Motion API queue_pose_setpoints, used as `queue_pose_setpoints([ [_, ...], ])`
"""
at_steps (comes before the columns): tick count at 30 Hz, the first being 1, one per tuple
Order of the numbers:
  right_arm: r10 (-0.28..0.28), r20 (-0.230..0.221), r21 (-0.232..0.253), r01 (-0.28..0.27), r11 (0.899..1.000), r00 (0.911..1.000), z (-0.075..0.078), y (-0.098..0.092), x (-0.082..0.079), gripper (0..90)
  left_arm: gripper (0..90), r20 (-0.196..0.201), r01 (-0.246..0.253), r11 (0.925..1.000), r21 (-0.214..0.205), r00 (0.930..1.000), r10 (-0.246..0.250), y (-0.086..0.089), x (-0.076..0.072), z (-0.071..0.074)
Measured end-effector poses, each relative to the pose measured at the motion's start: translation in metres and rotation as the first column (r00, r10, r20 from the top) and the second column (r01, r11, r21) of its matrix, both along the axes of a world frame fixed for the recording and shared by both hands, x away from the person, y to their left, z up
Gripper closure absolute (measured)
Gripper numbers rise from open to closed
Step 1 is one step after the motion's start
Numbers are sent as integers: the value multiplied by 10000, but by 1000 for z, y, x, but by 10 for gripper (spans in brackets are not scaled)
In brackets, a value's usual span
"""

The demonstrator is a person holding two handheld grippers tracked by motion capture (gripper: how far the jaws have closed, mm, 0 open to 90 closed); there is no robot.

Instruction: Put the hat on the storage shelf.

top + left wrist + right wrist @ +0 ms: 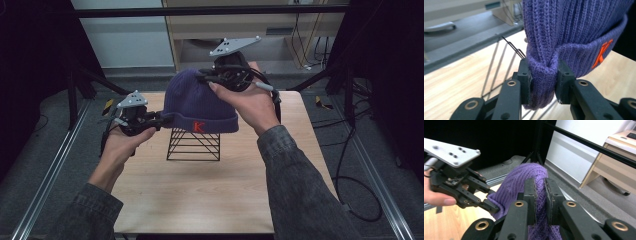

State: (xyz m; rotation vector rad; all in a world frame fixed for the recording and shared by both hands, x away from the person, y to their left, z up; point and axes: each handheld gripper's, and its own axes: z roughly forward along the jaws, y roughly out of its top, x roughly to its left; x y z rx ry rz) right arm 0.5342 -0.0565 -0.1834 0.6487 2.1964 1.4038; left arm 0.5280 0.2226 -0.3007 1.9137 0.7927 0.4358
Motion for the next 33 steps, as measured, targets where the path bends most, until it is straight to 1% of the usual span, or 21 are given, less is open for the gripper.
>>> queue_pose_setpoints([
  [2, -143, 9, 47, 143, 9999, 9999, 0, -2, 5, 808, 696, 159, -218, 9997, 97, 9996, 217, -1, 3, 4],
  [3, -247, -7, 100, 247, 9996, 9997, -2, -3, 9, 808, 697, 174, -291, 9995, 86, 9994, 290, -2, 4, 5],
  [4, -328, -11, 111, 328, 9994, 9995, -2, -3, 11, 808, 697, 258, -365, 9991, 209, 9990, 359, -3, 7, 6],
  [5, -328, -11, 111, 328, 9994, 9995, -2, -3, 11, 808, 698, 258, -365, 9991, 209, 9990, 359, -3, 7, 6],
  [6, -353, 11, 126, 353, 9993, 9994, -3, -3, 13, 808, 698, 270, -435, 9988, 208, 9987, 429, -4, 9, 5],
  [7, -425, -30, 224, 425, 9988, 9991, -5, -4, 18, 807, 698, 291, -433, 9987, 257, 9987, 426, -5, 10, 5],
  [9, -467, -62, 238, 469, 9986, 9989, -6, -5, 19, 807, 698, 308, -557, 9981, 255, 9980, 549, -6, 13, 3],
  [10, -495, -129, 332, 499, 9982, 9987, -10, -5, 24, 806, 698, 315, -621, 9976, 319, 9976, 610, -7, 16, 2],
  [13, -537, -196, 311, 543, 9980, 9984, -13, -5, 27, 805, 697, 317, -711, 9968, 375, 9970, 699, -6, 19, -1],
  [15, -569, -291, 286, 577, 9979, 9980, -17, -5, 30, 805, 697, 256, -777, 9963, 359, 9967, 768, -5, 20, -4],
  [16, -570, -365, 278, 580, 9979, 9977, -22, -5, 32, 804, 697, 195, -795, 9961, 371, 9967, 788, -4, 21, -7],
  [17, -570, -365, 278, 580, 9979, 9977, -22, -5, 32, 804, 697, 195, -795, 9961, 371, 9967, 788, -4, 21, -7],
  [18, -593, -444, 243, 604, 9979, 9973, -27, -3, 33, 804, 697, 167, -830, 9956, 428, 9965, 823, -3, 21, -9],
  [19, -593, -444, 243, 604, 9979, 9973, -27, -3, 33, 804, 697, 151, -855, 9954, 425, 9963, 849, -3, 21, -11],
  [20, -591, -540, 205, 602, 9980, 9968, -32, -1, 34, 802, 697, 121, -871, 9952, 443, 9962, 867, -2, 21, -12],
  [21, -591, -540, 205, 602, 9980, 9968, -32, -1, 34, 802, 697, 96, -880, 9951, 460, 9961, 877, -1, 22, -14],
  [22, -592, -578, 239, 607, 9979, 9966, -37, 0, 35, 801, 697, 37, -940, 9945, 458, 9956, 939, 1, 22, -17],
  [25, -605, -648, 130, 615, 9980, 9961, -43, 1, 37, 799, 697, -64, -1012, 9940, 426, 9948, 1016, 5, 23, -21],
  [27, -600, -682, 122, 610, 9981, 9959, -44, 2, 37, 799, 697, -103, -1017, 9940, 413, 9947, 1022, 5, 23, -22],
  [31, -568, -773, 33, 572, 9984, 9954, -48, 5, 38, 798, 697, -127, -987, 9937, 522, 9950, 995, 7, 21, -26],
  [33, -522, -783, -20, 522, 9986, 9956, -50, 7, 38, 796, 697, -146, -997, 9938, 497, 9948, 1006, 8, 20, -27],
])
